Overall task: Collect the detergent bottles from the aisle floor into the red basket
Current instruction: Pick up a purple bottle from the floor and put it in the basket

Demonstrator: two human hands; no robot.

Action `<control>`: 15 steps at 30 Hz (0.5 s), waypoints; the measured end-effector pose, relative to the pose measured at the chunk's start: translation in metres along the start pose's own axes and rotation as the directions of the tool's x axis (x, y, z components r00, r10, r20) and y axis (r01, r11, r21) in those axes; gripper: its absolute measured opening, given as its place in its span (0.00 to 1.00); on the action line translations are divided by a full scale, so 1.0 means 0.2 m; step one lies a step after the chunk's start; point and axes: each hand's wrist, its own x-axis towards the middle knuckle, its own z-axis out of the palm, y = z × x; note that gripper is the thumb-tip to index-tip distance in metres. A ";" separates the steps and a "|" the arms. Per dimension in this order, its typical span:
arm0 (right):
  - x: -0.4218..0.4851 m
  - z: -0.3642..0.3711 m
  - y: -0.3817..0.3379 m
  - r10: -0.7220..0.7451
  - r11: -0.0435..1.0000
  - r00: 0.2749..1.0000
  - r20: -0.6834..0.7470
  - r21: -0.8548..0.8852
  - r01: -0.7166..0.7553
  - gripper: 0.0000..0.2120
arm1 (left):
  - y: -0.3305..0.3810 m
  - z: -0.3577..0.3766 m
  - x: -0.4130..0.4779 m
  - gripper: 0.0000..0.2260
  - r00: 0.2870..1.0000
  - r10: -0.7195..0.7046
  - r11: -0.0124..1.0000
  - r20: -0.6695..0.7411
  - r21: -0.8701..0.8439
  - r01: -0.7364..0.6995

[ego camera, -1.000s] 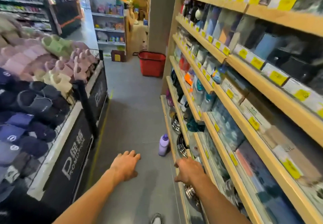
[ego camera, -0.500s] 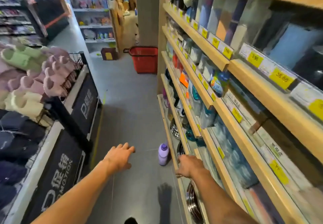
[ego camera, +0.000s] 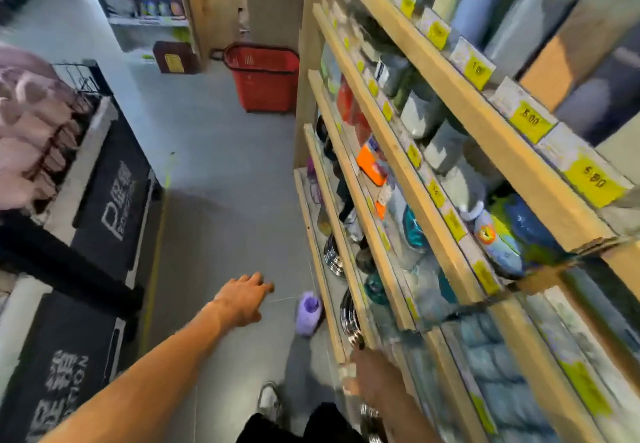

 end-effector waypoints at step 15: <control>1.21 -0.03 -0.22 0.077 0.965 0.971 0.227 0.229 -0.130 0.23 | -0.47 0.06 1.28 0.30 0.985 0.080 0.995 0.153 -0.073 -0.070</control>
